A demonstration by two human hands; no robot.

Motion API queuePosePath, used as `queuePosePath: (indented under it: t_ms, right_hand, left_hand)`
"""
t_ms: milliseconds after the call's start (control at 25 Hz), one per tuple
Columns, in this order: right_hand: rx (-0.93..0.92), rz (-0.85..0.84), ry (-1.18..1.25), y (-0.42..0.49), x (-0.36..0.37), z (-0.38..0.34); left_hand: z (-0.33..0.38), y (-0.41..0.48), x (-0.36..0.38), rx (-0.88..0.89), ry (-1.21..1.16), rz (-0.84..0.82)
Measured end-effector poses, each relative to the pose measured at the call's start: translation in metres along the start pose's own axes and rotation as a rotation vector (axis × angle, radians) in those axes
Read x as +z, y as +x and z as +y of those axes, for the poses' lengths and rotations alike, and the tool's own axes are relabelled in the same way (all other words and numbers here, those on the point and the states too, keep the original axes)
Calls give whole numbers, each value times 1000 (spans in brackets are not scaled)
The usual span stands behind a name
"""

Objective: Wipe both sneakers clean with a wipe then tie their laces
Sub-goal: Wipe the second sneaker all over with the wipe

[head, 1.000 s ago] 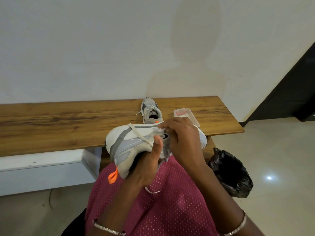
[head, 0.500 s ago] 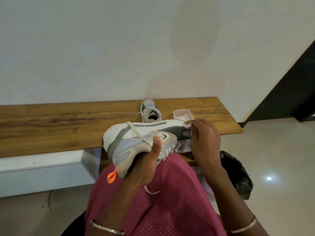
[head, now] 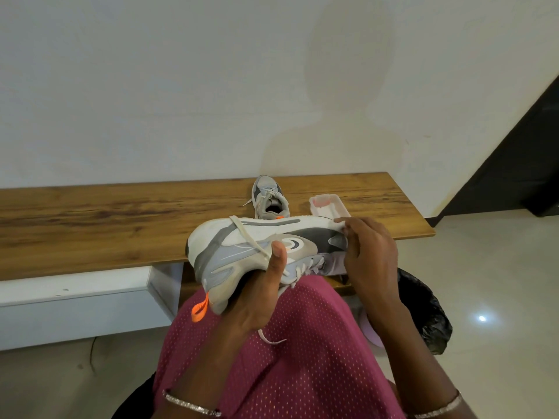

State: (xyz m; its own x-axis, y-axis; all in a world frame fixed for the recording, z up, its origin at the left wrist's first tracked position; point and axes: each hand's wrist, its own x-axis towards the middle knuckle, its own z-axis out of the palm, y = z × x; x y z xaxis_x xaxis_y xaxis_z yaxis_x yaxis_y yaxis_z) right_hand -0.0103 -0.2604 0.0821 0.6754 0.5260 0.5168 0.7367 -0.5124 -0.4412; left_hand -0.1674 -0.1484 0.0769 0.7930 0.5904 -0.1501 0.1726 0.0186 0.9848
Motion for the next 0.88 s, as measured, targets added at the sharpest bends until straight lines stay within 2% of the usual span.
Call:
queuePosePath:
  t_ms: [280, 520, 640, 880]
  right_hand:
    - [137, 76, -17, 0, 1, 5]
    - [-29, 59, 59, 5, 5, -31]
    - [-88, 18, 48, 4, 8, -18]
    - [92, 3, -44, -16, 6, 32]
  left_hand:
    - [1, -1, 5, -19, 146, -33]
    - [13, -12, 6, 54, 291, -74]
    - [3, -8, 4, 21, 221, -45]
    - [5, -3, -4, 21, 80, -5]
